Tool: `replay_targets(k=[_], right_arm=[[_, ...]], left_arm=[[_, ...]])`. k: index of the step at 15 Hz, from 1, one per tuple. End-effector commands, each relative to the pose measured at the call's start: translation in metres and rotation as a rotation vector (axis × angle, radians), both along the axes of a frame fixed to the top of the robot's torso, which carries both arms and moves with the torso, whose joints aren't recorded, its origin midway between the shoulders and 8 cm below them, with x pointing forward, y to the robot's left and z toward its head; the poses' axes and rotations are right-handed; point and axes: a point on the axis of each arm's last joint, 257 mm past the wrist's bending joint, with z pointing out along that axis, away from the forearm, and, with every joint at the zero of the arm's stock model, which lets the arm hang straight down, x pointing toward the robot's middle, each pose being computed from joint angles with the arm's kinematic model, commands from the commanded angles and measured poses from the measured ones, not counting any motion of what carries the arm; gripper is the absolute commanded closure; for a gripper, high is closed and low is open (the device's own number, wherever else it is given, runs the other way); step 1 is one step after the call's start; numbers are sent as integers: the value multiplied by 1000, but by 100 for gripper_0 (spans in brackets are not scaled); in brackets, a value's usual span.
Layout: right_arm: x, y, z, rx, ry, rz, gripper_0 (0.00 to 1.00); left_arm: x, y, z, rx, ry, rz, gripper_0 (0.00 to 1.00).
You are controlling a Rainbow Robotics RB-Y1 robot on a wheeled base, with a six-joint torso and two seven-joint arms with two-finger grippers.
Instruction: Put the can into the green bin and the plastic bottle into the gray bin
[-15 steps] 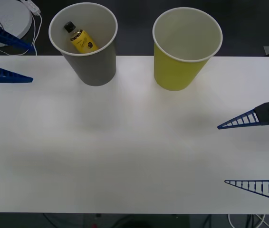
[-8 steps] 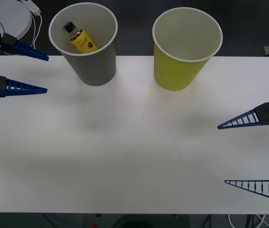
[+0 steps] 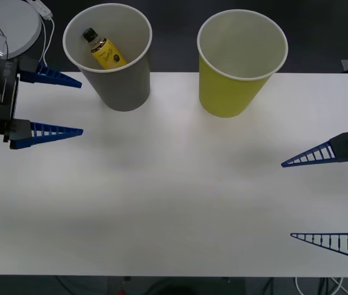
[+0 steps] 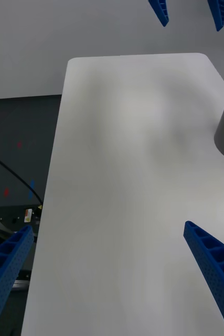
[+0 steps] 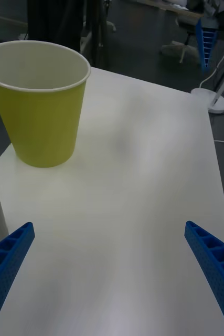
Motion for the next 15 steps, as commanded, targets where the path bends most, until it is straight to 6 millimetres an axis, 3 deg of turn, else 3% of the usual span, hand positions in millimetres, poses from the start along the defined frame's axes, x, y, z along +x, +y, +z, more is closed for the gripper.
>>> replay_targets(k=[1, 9, 15], right_arm=[[0, 0, 0, 0, 0, 0, 0], [0, 0, 0, 0, 0, 0, 0], [0, 0, 0, 0, 0, 0, 0]], left_arm=[[-16, -10, 1, 7, 2, 27, 0], [-55, -28, 0, 99, -3, 93, 0], [-85, -9, -10, 289, -62, 16, 0]])
